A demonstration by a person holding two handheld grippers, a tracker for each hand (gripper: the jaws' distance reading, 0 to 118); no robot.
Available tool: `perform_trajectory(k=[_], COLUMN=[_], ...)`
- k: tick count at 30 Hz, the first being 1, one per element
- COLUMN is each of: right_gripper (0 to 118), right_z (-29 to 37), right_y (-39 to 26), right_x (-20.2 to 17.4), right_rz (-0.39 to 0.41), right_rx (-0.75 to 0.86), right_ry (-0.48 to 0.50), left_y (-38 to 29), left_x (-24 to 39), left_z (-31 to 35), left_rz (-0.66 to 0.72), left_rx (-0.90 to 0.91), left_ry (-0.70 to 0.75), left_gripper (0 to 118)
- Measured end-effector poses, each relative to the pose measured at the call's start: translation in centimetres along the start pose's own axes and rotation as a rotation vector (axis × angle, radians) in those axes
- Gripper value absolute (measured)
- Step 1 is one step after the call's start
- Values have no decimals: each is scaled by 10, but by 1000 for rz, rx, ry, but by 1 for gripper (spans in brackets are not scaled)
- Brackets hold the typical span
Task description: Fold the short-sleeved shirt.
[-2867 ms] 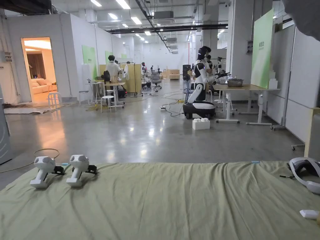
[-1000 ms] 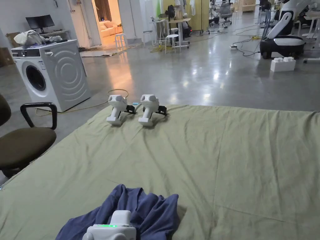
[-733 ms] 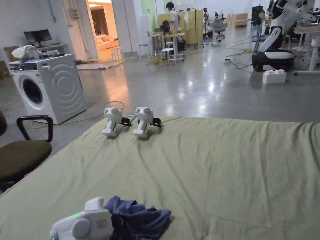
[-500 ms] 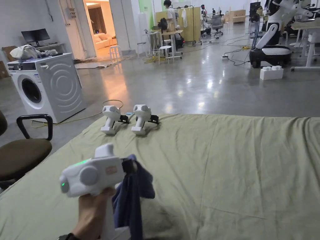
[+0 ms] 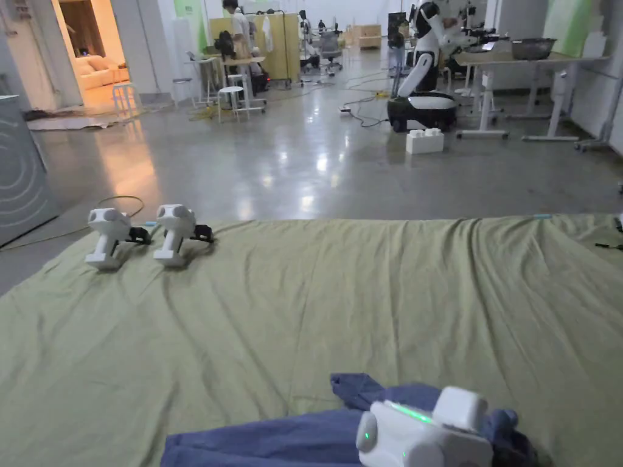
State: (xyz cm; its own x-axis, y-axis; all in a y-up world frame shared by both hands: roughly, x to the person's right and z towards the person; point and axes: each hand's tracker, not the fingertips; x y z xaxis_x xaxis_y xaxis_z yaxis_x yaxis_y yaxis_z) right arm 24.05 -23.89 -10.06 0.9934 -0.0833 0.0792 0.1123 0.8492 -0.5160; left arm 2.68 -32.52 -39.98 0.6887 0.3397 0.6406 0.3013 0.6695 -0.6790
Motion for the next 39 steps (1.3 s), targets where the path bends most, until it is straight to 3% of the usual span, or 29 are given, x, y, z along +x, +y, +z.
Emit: perform_trajectory(k=[5, 6, 8, 9, 15, 20, 23, 25, 26, 27, 39], right_gripper=[3, 3, 3, 3, 3, 3, 3, 3, 3, 3, 3], right_z=[2, 3, 3, 3, 2, 12, 18, 22, 24, 26, 40], right_y=[-9, -10, -9, -8, 13, 38, 48, 52, 54, 55, 62], right_x=[4, 4, 3, 1, -16, -37, -44, -48, -50, -51, -59], right_rz=[-2, -4, -10, -9, 25, 76, 64, 63, 64, 66, 96], right_rx=[-24, -23, -15, -9, 87, 216, 261, 271, 278, 287, 357], right_ry=[-15, -10, 17, 27, 101, 124, 161, 179, 184, 190, 192], left_y=[-69, -76, -84, -84, -81, -105, -129, -142, -148, -152, -178], left_x=[59, 62, 61, 63, 64, 79, 87, 91, 92, 93, 95], left_z=[-44, -45, -36, -23, 137, 281, 340, 369, 380, 386, 417], left_rz=[43, 27, 40, 49, -114, -113, -92, -65, -46, -41, 24], left_rx=[-96, -110, -108, -93, 359, 646, 755, 770, 778, 787, 789], left_ry=[-88, -61, -108, -141, 98, 415, 569, 644, 674, 714, 785], left_gripper=[12, 24, 89, 110, 111, 111, 104, 53, 17, 3, 2])
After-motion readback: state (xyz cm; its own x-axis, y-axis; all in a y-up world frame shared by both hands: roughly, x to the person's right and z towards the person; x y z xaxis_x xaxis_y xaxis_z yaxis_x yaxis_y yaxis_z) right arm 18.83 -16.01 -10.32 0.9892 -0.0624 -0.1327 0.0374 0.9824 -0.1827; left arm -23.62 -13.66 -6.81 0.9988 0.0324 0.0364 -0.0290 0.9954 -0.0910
